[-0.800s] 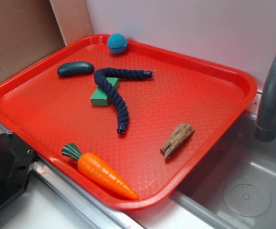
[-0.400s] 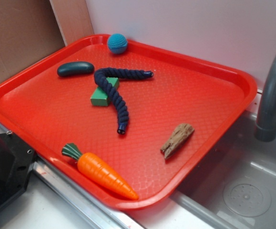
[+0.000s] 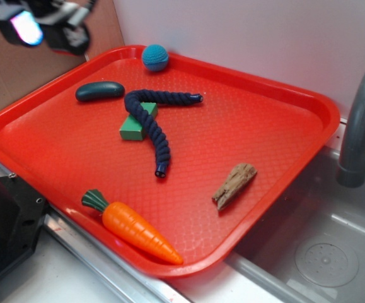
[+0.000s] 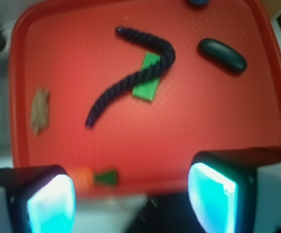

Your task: Grab the blue rope.

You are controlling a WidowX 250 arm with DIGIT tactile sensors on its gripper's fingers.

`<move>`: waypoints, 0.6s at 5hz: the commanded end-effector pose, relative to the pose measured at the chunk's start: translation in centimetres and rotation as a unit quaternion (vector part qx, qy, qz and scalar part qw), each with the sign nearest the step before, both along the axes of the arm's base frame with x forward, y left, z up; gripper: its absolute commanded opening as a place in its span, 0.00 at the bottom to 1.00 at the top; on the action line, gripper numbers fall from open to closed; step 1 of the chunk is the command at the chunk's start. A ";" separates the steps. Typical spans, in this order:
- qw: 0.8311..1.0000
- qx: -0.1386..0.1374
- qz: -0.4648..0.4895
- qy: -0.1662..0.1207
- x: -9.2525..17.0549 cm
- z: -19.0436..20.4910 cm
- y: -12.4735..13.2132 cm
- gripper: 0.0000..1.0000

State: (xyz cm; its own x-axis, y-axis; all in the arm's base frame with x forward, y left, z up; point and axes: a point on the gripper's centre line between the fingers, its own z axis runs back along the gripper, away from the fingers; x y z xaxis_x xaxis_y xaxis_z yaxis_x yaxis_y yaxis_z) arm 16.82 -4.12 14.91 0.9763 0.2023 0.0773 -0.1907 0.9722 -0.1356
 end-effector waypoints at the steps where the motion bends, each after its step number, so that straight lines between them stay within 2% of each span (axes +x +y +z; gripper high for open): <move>1: 0.990 0.009 0.141 -0.010 6.4 -5.6 -1.7 1.00; 2: 0.984 0.043 0.171 0.028 6.6 -8.6 -2.2 1.00; 3: 0.972 0.070 0.202 0.095 5.5 -12.2 -1.6 1.00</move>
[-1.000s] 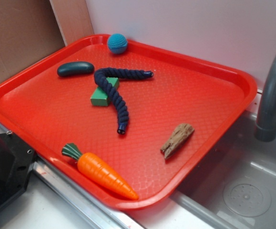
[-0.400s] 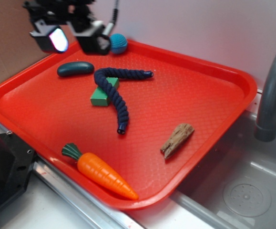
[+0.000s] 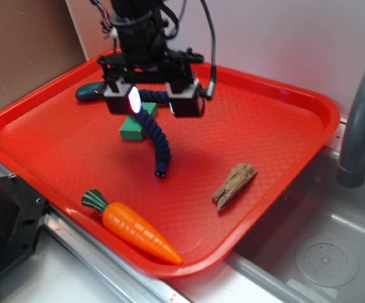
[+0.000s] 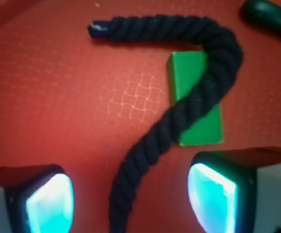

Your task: Grab the blue rope.

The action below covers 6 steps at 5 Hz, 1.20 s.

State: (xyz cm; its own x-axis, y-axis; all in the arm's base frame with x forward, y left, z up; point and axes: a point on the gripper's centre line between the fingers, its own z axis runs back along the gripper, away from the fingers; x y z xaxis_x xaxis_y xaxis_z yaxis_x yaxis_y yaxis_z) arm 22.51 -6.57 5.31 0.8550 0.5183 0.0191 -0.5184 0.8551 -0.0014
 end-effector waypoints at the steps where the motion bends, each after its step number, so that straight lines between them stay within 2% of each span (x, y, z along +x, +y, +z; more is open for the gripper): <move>1: 0.996 -0.007 0.059 0.065 0.0 -3.8 1.7 1.00; 2: 0.994 -0.015 0.081 0.071 -0.1 -4.2 2.4 1.00; 3: 0.994 -0.018 0.089 0.056 -0.1 -4.0 3.1 0.00; 4: 0.997 -0.001 0.064 0.037 0.0 -2.7 3.9 0.00; 5: 0.999 0.028 0.004 0.022 0.2 -1.2 4.1 0.00; 6: 0.994 0.030 -0.107 0.007 0.6 2.7 4.7 0.00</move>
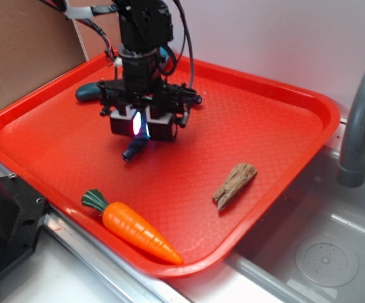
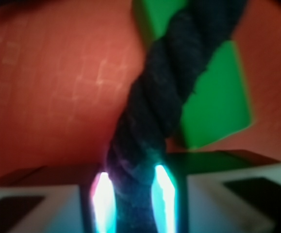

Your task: Grab the blue rope.

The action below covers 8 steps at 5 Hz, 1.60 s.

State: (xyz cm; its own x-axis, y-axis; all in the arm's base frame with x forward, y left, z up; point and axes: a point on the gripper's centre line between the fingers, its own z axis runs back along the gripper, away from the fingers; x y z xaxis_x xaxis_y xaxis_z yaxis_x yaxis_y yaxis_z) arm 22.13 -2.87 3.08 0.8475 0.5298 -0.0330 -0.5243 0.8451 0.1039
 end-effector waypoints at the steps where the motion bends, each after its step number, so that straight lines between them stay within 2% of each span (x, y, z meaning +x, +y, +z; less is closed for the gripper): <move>1: 0.988 -0.006 -0.142 -0.064 0.5 9.3 1.7 0.00; 2: 0.977 -0.065 -0.187 -0.083 -1.4 14.1 2.9 0.00; 3: 0.960 -0.098 -0.262 -0.015 -3.2 17.2 4.3 0.00; 4: 0.955 -0.100 -0.279 -0.006 -4.8 19.1 5.3 0.00; 6: 0.955 -0.065 -0.289 -0.039 -6.9 22.0 6.4 0.00; 8: 0.960 -0.038 -0.273 -0.058 -6.4 21.7 6.5 0.00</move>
